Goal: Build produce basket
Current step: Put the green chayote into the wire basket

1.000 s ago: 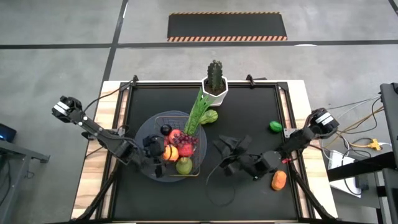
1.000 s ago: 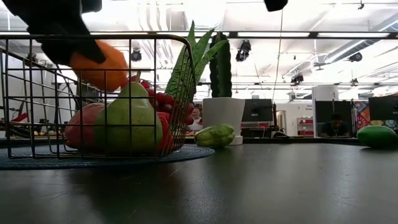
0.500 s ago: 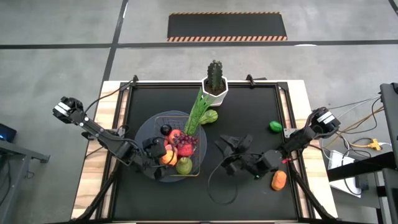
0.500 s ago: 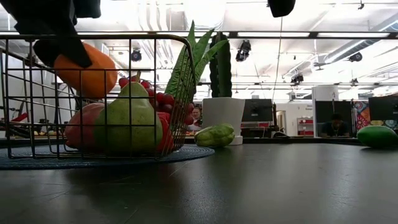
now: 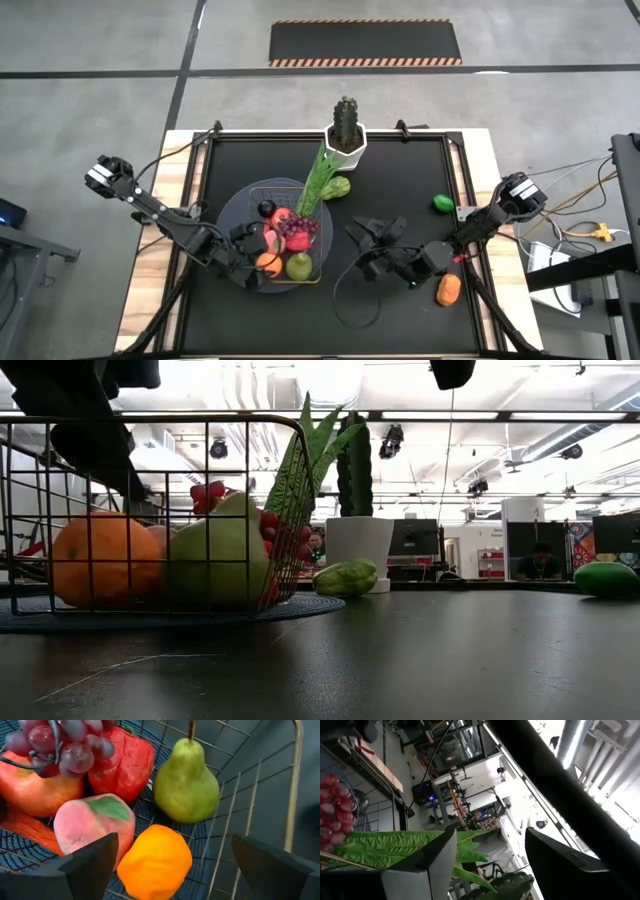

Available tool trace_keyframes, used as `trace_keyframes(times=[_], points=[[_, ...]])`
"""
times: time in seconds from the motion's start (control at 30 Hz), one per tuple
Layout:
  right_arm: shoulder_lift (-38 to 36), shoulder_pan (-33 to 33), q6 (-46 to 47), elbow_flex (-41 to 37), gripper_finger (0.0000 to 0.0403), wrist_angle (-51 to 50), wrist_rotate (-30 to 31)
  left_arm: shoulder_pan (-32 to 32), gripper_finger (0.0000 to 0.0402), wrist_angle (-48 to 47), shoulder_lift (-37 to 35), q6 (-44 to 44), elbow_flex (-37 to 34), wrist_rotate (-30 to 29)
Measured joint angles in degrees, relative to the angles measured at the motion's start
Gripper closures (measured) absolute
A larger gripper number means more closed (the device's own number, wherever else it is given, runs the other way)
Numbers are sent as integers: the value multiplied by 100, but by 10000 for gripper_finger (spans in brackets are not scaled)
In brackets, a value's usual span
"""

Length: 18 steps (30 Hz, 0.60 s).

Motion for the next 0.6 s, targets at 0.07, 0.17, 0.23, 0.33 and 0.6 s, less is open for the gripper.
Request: trace_keyframes(times=[0.07,0.17,0.23,0.33,0.6], points=[[0,0,-21,0,182,0,126,0,31,1,-4,121,81,20],[0,0,-21,0,182,2,379,0,32,0,-50,438,260,10],[2,0,47,-1,182,0,587,-5,32,15,-70,737,418,-111],[2,0,480,-26,182,1,889,-17,32,311,-99,1401,604,-468],[4,-2,2082,-298,182,-5,994,-107,32,2647,-149,4290,349,-1138]])
